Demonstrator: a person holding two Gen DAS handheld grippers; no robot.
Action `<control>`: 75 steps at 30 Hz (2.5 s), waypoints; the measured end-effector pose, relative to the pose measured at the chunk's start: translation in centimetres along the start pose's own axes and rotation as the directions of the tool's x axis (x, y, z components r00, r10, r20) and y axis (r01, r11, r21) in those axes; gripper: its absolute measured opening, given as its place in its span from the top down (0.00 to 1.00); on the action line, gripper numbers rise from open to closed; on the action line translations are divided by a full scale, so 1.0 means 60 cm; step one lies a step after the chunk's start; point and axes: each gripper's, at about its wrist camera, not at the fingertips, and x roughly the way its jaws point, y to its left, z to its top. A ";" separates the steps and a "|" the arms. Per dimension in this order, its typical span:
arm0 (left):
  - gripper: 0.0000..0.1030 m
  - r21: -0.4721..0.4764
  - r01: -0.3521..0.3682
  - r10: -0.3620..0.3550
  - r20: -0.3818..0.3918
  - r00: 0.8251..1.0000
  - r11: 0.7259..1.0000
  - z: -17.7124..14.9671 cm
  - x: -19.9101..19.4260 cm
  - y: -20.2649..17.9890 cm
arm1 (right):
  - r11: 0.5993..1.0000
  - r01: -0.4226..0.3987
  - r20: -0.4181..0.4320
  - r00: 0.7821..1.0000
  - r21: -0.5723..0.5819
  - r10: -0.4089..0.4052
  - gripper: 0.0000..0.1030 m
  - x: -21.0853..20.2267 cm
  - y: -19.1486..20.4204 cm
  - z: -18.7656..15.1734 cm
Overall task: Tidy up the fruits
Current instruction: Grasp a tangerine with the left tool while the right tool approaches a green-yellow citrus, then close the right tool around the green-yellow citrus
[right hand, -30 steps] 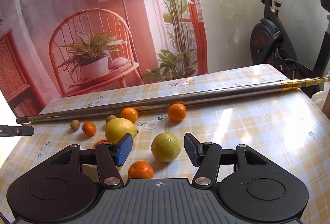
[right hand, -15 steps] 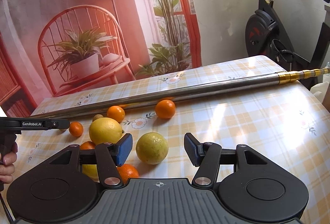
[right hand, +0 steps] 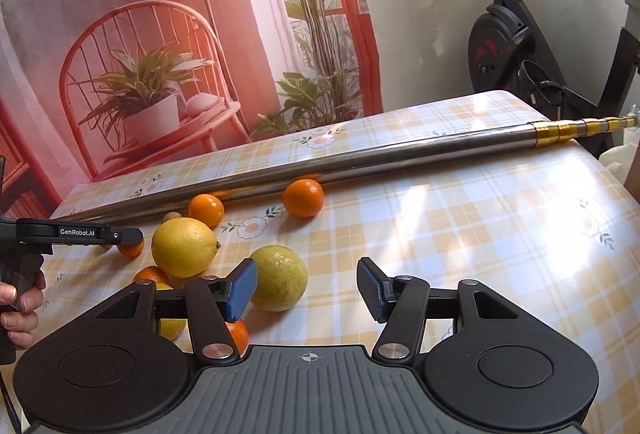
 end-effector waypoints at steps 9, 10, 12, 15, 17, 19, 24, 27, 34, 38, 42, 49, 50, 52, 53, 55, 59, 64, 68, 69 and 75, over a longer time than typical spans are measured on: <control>0.67 0.037 -0.017 0.017 0.009 1.000 0.999 -0.001 -0.010 -0.013 | 1.000 0.000 -0.004 1.000 0.001 0.000 0.49 0.002 0.000 0.000; 0.67 0.039 -0.015 0.015 0.013 1.000 0.999 -0.001 -0.016 -0.014 | 1.000 -0.001 -0.006 1.000 -0.002 0.001 0.49 0.003 0.001 0.000; 0.67 0.038 -0.006 0.005 0.023 1.000 0.999 -0.002 -0.029 -0.015 | 1.000 -0.004 -0.007 1.000 -0.003 0.004 0.49 0.004 0.000 0.000; 0.67 0.055 -0.001 -0.001 0.046 0.999 0.998 -0.004 -0.056 -0.018 | 1.000 -0.010 -0.015 1.000 -0.002 0.010 0.49 0.007 -0.002 -0.002; 0.67 0.065 0.004 -0.008 0.062 0.998 0.998 -0.006 -0.077 -0.020 | 1.000 -0.011 -0.023 1.000 -0.004 0.011 0.49 0.010 -0.004 -0.003; 0.67 0.076 0.011 -0.017 0.076 0.997 0.997 -0.009 -0.097 -0.021 | 1.000 -0.008 -0.031 0.999 -0.006 0.008 0.49 0.014 -0.005 -0.002; 0.67 0.094 -0.007 -0.004 0.123 0.992 0.996 -0.039 -0.149 -0.028 | 0.999 -0.031 -0.048 0.998 -0.018 0.030 0.49 0.027 0.005 0.003; 0.67 0.063 0.000 -0.008 0.130 0.992 0.998 -0.058 -0.169 -0.022 | 0.999 -0.041 -0.058 0.998 -0.020 0.040 0.49 0.042 0.011 0.007; 0.67 0.017 0.008 -0.010 0.114 0.993 1.000 -0.081 -0.190 -0.009 | 0.998 -0.058 -0.095 0.994 -0.018 0.056 0.54 0.076 0.023 0.016; 0.67 0.007 0.016 -0.017 0.113 0.993 1.000 -0.092 -0.196 -0.010 | 0.998 -0.061 -0.111 0.992 -0.015 0.059 0.57 0.086 0.031 0.012; 0.67 -0.003 0.027 -0.026 0.095 0.995 1.000 -0.103 -0.191 -0.012 | 0.998 -0.060 -0.119 0.991 0.000 0.059 0.57 0.091 0.032 0.010; 0.67 -0.007 0.039 -0.039 0.074 0.997 0.999 -0.120 -0.185 -0.018 | 0.998 -0.058 -0.100 0.993 -0.008 0.057 0.57 0.096 0.029 0.005; 0.67 -0.004 0.040 -0.040 0.074 0.996 0.999 -0.121 -0.186 -0.019 | 0.999 -0.053 -0.098 0.994 -0.012 0.052 0.57 0.094 0.030 0.003; 0.67 0.005 0.042 -0.042 0.075 0.996 0.999 -0.123 -0.187 -0.021 | 0.999 -0.046 -0.093 0.995 -0.012 0.044 0.57 0.087 0.030 0.001; 0.67 0.009 0.043 -0.044 0.075 0.996 0.999 -0.125 -0.189 -0.023 | 0.999 -0.050 -0.089 0.995 -0.004 0.050 0.57 0.082 0.029 0.000; 0.67 0.013 0.046 -0.047 0.075 0.996 0.999 -0.129 -0.192 -0.026 | 0.998 -0.059 -0.079 0.995 0.013 0.060 0.57 0.072 0.027 -0.002; 0.67 0.004 0.049 -0.049 0.065 0.997 0.999 -0.139 -0.193 -0.027 | 0.995 -0.084 -0.049 0.995 0.060 0.088 0.57 0.041 0.023 -0.009; 0.67 -0.011 0.045 -0.045 0.045 0.998 0.999 -0.156 -0.195 -0.026 | 0.987 -0.113 -0.037 0.992 0.115 0.118 0.57 0.016 0.024 -0.025; 0.67 0.006 0.037 -0.037 0.038 0.999 0.999 -0.168 -0.199 -0.030 | 0.988 -0.128 -0.034 0.991 0.087 0.131 0.57 0.001 0.041 -0.027; 0.67 0.004 0.039 -0.039 0.036 0.999 0.999 -0.169 -0.199 -0.029 | 0.989 -0.129 -0.028 0.991 0.070 0.131 0.57 -0.004 0.049 -0.026; 0.67 0.013 0.034 -0.034 0.032 0.999 0.999 -0.177 -0.201 -0.032 | 0.987 -0.160 -0.011 0.987 0.025 0.160 0.57 -0.026 0.076 -0.019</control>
